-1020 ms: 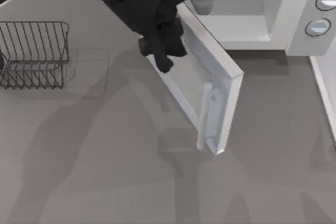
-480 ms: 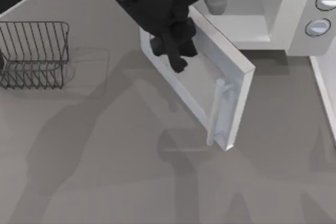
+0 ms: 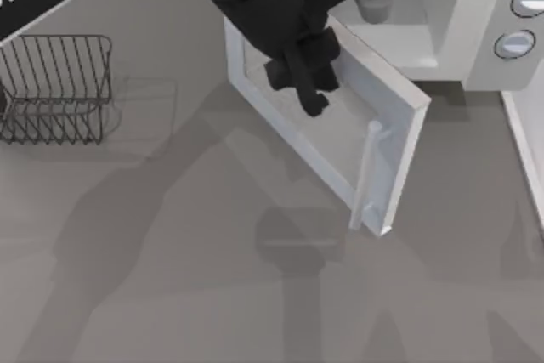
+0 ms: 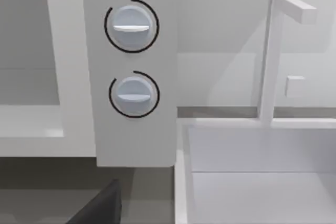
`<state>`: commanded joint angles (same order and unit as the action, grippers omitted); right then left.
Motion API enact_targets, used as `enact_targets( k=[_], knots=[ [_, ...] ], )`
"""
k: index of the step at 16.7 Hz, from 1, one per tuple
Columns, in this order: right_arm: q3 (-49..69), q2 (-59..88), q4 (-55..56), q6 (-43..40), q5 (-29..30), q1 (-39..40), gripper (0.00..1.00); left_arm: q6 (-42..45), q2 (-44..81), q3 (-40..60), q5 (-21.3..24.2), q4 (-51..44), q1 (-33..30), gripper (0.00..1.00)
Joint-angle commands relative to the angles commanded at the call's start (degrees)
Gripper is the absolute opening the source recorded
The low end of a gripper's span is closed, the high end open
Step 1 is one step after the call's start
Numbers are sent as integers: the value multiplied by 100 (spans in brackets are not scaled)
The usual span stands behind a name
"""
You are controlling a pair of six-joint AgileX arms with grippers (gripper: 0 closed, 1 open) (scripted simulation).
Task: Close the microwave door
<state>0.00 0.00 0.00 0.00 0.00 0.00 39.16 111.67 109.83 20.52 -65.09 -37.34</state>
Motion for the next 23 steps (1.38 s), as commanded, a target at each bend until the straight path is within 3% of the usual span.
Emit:
enact_targets(
  k=[11,16,23],
  knots=[
    [0,0,0,0,0,0,100,-44,305,105,151,-150,-334,0],
    [0,0,0,0,0,0,100,-214,257,361,-75,-40,-207,0],
    [0,0,0,0,0,0,100,-226,348,334,-29,-155,-300,0]
  ],
)
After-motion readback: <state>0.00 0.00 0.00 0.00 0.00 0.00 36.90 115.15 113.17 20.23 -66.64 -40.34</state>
